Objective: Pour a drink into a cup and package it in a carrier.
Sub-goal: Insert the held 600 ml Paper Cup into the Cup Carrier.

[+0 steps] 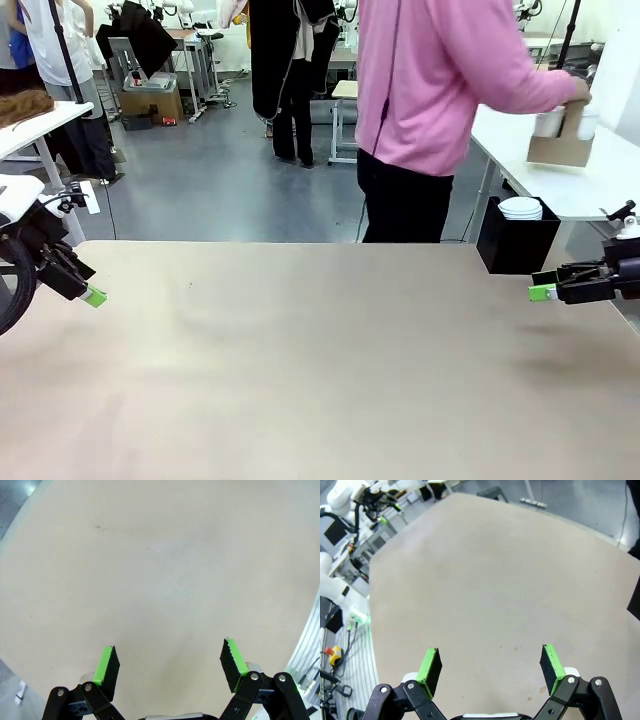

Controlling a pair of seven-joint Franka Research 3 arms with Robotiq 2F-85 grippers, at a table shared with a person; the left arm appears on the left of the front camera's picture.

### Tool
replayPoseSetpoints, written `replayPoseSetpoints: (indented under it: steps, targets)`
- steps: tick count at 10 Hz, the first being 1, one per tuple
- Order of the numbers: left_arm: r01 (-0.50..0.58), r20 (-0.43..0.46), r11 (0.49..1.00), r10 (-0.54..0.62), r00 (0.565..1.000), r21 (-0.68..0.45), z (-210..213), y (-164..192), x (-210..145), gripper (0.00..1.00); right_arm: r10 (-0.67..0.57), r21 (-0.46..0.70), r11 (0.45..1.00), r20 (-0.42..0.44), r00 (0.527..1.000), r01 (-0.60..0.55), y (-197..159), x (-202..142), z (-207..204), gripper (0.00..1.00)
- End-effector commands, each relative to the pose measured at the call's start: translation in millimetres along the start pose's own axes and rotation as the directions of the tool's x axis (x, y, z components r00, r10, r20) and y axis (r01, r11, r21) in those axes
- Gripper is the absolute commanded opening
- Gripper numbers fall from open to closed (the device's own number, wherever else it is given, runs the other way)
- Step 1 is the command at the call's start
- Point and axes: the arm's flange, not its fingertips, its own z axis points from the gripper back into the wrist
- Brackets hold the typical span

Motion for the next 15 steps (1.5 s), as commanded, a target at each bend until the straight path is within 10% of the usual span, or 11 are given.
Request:
replayPoseSetpoints:
  steps: [1, 15]
  targets:
    - [0.000, 0.002, 1.000, 0.000, 1.000, -0.004, 0.2, -0.3, -0.7, 1.00, -0.002, 0.008, 1.000, 0.007, 1.000, 0.002, 0.2, 0.0, 2.5, 1.00]
    - [0.000, 0.002, 1.000, 0.000, 1.000, -0.004, 0.2, -0.3, -0.7, 1.00, -0.002, 0.008, 1.000, 0.007, 1.000, 0.002, 0.2, 0.0, 2.5, 1.00]
